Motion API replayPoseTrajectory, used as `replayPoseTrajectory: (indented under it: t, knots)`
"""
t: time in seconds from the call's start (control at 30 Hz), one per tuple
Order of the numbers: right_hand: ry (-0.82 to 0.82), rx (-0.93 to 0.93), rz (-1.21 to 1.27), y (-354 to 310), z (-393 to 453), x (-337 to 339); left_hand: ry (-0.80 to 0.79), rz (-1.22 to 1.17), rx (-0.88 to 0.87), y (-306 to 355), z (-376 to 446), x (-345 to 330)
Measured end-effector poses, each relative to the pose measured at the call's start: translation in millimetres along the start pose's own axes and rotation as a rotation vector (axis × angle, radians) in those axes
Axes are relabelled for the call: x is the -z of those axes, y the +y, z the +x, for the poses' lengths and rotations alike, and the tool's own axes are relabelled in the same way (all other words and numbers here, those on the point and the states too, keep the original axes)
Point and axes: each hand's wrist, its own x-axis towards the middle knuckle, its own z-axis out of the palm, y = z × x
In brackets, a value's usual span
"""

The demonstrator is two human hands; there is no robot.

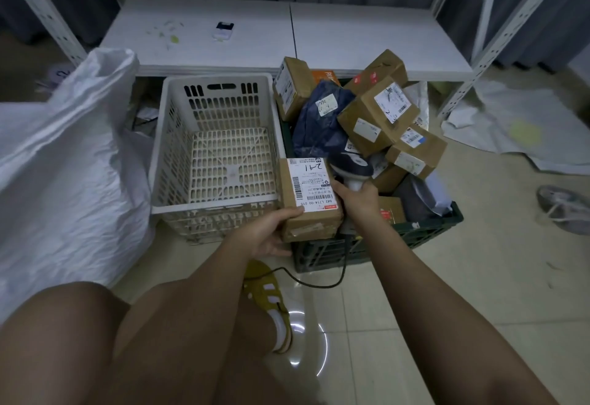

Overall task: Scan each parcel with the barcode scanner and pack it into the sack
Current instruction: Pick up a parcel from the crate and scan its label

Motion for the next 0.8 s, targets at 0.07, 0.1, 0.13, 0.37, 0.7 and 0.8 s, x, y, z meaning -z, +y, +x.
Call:
replayPoseTrajectory:
  t: [0.07, 0.1, 0.13, 0.37, 0.7, 0.8]
  knots:
    - [0.012, 0.012, -0.016, -1, -2, 0, 0.017, -0.049, -0.039, 0, 2, 1]
    - [0.02, 0.03, 0.003, -2, -5, 0, 0.038, -0.066, -0.072, 0, 3, 2]
    - [0.035, 0.057, 0.039, -3, -10, 2, 0.068, -0.083, -0.113, 1, 4, 4]
    - [-0.132, 0.132, 0.044, 3, -46, 27, 0.24, 0.02, -0.356, 8, 20, 26]
    - [-0.18, 0.141, -0.156, 34, -72, 43, 0.231, 0.064, -0.382, 5, 28, 27]
    - [-0.191, 0.133, -0.133, 31, -73, 45, 0.232, 0.07, -0.388, 3, 31, 27]
